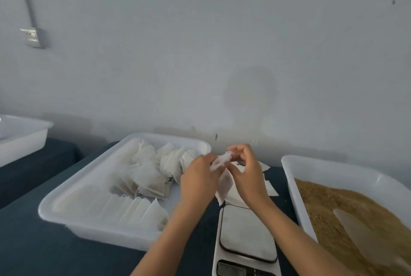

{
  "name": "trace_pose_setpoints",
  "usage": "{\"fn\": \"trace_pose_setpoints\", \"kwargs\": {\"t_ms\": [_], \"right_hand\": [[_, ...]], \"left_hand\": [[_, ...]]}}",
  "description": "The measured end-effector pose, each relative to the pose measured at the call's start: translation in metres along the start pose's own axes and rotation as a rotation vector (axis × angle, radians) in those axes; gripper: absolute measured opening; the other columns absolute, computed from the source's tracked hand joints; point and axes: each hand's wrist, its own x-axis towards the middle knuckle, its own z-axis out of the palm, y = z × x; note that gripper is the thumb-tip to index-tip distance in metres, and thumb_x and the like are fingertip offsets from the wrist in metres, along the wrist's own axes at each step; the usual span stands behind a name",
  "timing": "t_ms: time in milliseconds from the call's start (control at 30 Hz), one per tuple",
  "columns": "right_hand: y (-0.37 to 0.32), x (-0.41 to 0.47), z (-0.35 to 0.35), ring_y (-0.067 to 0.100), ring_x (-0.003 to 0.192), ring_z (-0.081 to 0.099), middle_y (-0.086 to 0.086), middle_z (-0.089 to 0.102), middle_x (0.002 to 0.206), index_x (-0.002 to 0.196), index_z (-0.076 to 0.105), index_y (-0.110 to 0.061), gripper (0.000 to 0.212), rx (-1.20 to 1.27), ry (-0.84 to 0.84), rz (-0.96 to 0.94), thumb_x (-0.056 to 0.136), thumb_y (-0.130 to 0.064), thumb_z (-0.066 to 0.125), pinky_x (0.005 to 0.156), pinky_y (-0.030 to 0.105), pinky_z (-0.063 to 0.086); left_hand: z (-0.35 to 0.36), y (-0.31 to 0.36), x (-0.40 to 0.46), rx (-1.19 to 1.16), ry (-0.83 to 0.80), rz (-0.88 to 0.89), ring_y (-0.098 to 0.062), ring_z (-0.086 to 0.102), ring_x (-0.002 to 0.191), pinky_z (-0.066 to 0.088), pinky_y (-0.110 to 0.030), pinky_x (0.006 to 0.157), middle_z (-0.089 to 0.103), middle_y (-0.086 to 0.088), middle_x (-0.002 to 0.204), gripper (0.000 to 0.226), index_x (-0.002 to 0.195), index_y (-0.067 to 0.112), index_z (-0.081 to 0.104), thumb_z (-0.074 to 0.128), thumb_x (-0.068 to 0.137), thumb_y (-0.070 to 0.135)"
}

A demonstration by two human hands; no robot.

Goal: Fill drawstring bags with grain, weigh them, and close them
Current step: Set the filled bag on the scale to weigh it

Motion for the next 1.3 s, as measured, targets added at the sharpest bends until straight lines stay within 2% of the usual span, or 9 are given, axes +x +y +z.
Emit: {"fn": "trace_pose_setpoints", "kwargs": {"t_ms": [167,333,467,633,733,967,1100,1233,1300], "right_hand": [[-0.023,0.004,0.033,-0.003,0.093,0.054,-0.009,0.059,0.1,0.103,0.048,-0.026,0.025,-0.047,-0.162,-0.051,0.092,-0.004,0.049,0.077,0.006,0.04],[-0.035,-0.006,0.065,0.016,0.09,0.062,0.0,0.068,0.094,0.091,0.06,-0.013,0.017,-0.262,-0.492,-0.02,0.093,-0.008,0.044,0.086,0.034,0.049],[-0.033,-0.012,0.086,0.023,0.097,0.061,0.005,0.069,0.105,0.089,0.072,-0.014,0.028,-0.557,-0.872,-0.078,0.085,-0.003,0.047,0.089,0.034,0.047],[-0.022,-0.019,0.115,0.027,0.079,0.051,0.009,0.058,0.08,0.107,0.063,-0.008,0.024,-1.038,-1.136,-0.21,0.092,-0.02,0.05,0.073,0.036,0.035],[-0.016,-0.016,0.124,0.03,0.105,0.055,0.011,0.061,0.111,0.124,0.055,-0.011,0.033,-1.128,-1.257,-0.162,0.095,-0.025,0.045,0.091,0.043,0.036],[-0.018,-0.021,0.127,0.038,0.116,0.053,0.022,0.058,0.123,0.121,0.057,0.0,0.033,-1.003,-1.222,0.051,0.09,-0.014,0.056,0.075,0.041,0.033],[-0.033,-0.021,0.123,0.04,0.121,0.048,0.025,0.052,0.13,0.126,0.051,0.005,0.035,-0.959,-1.245,0.086,0.094,-0.009,0.05,0.077,0.036,0.027],[-0.039,-0.007,0.106,0.032,0.101,0.055,0.015,0.062,0.113,0.115,0.065,-0.003,0.029,-0.896,-1.277,-0.015,0.09,-0.013,0.056,0.078,0.035,0.041],[-0.035,0.009,0.085,0.026,0.097,0.057,0.008,0.065,0.107,0.102,0.072,-0.009,0.03,-0.666,-1.124,0.006,0.085,0.0,0.049,0.082,0.034,0.046]], "left_hand": [[-0.053,-0.038,0.001,0.042,-0.019,-0.086,-0.018,0.051,0.068,0.034,-0.022,0.055,0.052,0.009,0.067,0.017,0.075,0.025,0.049,0.057,0.089,0.025],[-0.066,-0.083,-0.011,0.032,-0.233,-0.332,-0.03,0.06,0.091,0.054,-0.04,0.079,0.059,-0.009,0.091,0.004,0.09,0.013,0.055,0.057,0.089,0.016],[-0.06,-0.097,-0.022,0.135,-0.454,-0.445,-0.019,0.062,0.076,0.052,-0.023,0.058,0.059,-0.003,0.084,0.016,0.103,0.009,0.06,0.054,0.088,0.013],[-0.057,-0.102,-0.021,0.278,-0.71,-0.401,-0.016,0.06,0.088,0.048,-0.026,0.074,0.062,-0.002,0.09,0.031,0.112,0.008,0.061,0.062,0.081,0.014],[-0.055,-0.103,-0.019,0.414,-0.797,-0.304,-0.013,0.052,0.087,0.041,-0.017,0.066,0.058,-0.001,0.09,0.033,0.118,0.007,0.058,0.058,0.085,0.015],[-0.045,-0.114,-0.018,0.524,-0.819,-0.193,-0.013,0.046,0.089,0.032,-0.019,0.076,0.048,0.004,0.083,0.008,0.093,0.018,0.049,0.052,0.088,0.023],[-0.04,-0.116,-0.015,0.562,-0.811,-0.187,-0.019,0.051,0.117,0.037,-0.023,0.09,0.054,-0.004,0.118,0.038,0.123,0.013,0.047,0.056,0.087,0.022],[-0.039,-0.119,-0.004,0.507,-0.777,-0.209,-0.017,0.056,0.105,0.045,-0.025,0.085,0.059,-0.001,0.115,0.037,0.116,0.015,0.051,0.065,0.082,0.023],[-0.038,-0.118,0.006,0.456,-0.712,-0.221,-0.015,0.057,0.098,0.045,-0.024,0.082,0.06,0.002,0.108,0.032,0.108,0.017,0.053,0.067,0.082,0.027]]}}
